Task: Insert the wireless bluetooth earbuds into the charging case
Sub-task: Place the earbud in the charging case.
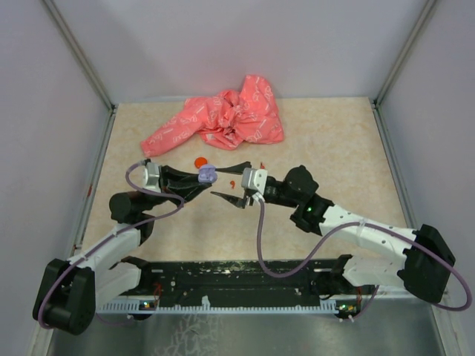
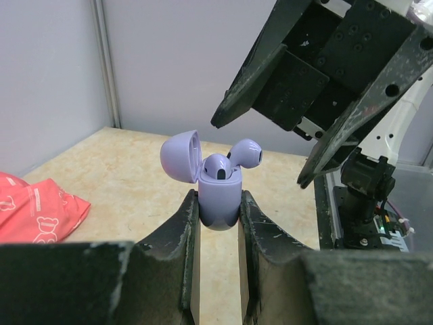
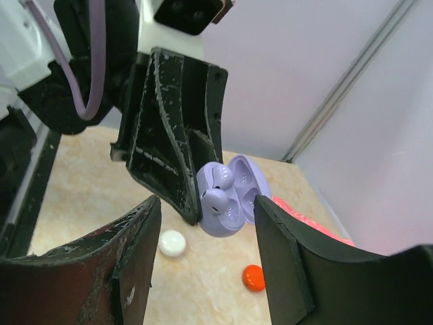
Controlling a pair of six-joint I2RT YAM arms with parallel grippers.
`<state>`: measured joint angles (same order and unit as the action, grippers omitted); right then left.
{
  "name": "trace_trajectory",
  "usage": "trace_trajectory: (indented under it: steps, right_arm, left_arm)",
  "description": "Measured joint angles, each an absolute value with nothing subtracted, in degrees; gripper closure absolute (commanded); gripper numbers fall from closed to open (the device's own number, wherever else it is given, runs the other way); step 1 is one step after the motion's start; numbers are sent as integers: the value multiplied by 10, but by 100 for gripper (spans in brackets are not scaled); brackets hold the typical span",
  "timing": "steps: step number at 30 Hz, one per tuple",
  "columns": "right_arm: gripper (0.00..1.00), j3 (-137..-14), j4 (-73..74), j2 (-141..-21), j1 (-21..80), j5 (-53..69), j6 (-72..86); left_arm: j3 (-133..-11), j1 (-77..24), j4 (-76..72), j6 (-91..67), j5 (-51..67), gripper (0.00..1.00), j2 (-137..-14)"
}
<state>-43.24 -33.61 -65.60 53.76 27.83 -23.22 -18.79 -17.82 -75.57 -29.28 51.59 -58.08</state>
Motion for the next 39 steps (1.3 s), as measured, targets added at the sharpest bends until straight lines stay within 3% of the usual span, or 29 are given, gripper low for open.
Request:
trace_trajectory:
  steps: [16, 39]
  right_arm:
    - [41, -432, -371, -665, 538, 195, -22]
    - [40, -432, -376, -689, 539, 111, 42]
  left_arm:
    - [-188, -176, -714, -242, 501, 100, -564]
    - [-188, -176, -707, -239, 502, 100, -561]
